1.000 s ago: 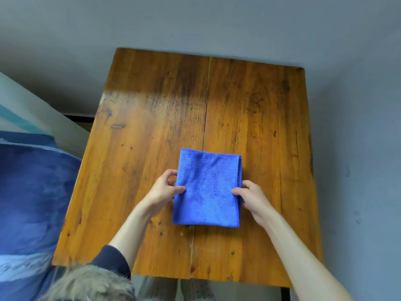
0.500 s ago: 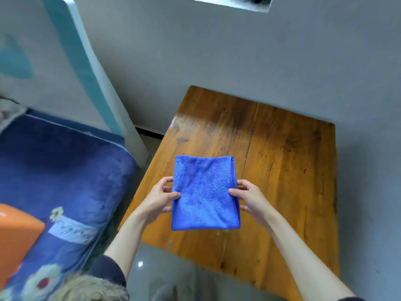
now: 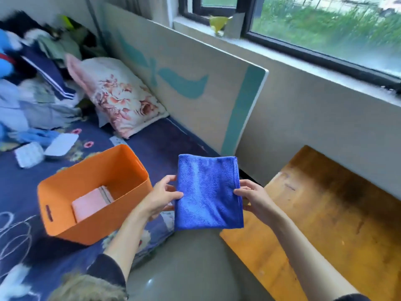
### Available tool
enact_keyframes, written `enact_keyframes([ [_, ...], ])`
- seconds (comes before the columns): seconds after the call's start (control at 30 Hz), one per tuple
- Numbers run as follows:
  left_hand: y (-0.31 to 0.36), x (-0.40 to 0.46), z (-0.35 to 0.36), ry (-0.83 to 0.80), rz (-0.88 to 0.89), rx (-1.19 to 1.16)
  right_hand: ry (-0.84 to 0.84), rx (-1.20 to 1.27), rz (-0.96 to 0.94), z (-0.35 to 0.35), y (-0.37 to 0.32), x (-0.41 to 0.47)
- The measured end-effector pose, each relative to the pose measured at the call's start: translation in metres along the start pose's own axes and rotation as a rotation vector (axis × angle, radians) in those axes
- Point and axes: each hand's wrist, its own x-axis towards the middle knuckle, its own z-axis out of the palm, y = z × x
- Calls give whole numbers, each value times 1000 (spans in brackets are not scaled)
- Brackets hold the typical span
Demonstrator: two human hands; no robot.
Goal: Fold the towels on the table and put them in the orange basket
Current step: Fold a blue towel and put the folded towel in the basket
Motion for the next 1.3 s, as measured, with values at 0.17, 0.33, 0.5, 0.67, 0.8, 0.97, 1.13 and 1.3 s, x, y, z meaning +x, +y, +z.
enact_keyframes([
  [0.17,-16,-26,-102,200,38,-84,-186,-112,23,109,-21,39],
  [0.33,-28,-28,-178,370,-2,-176,-313,-203,22,195,-45,81],
  [0.5,-38,4,-234,464,-79,-259,-393,-285,27,261,-59,139],
  [0.67,-49,60,-279,534,-190,-279,-407,-384,114,311,-60,216],
  [0.8,-57,112,-309,560,-278,-301,-405,-517,187,352,-56,281],
  [0.97,-100,157,-327,620,-400,-319,-405,-740,217,394,-20,331],
  [1.13,-162,200,-332,593,-545,-399,-401,-921,249,410,30,365],
  [1.3,-208,242,-324,535,-573,-395,-351,-1058,229,416,69,387],
])
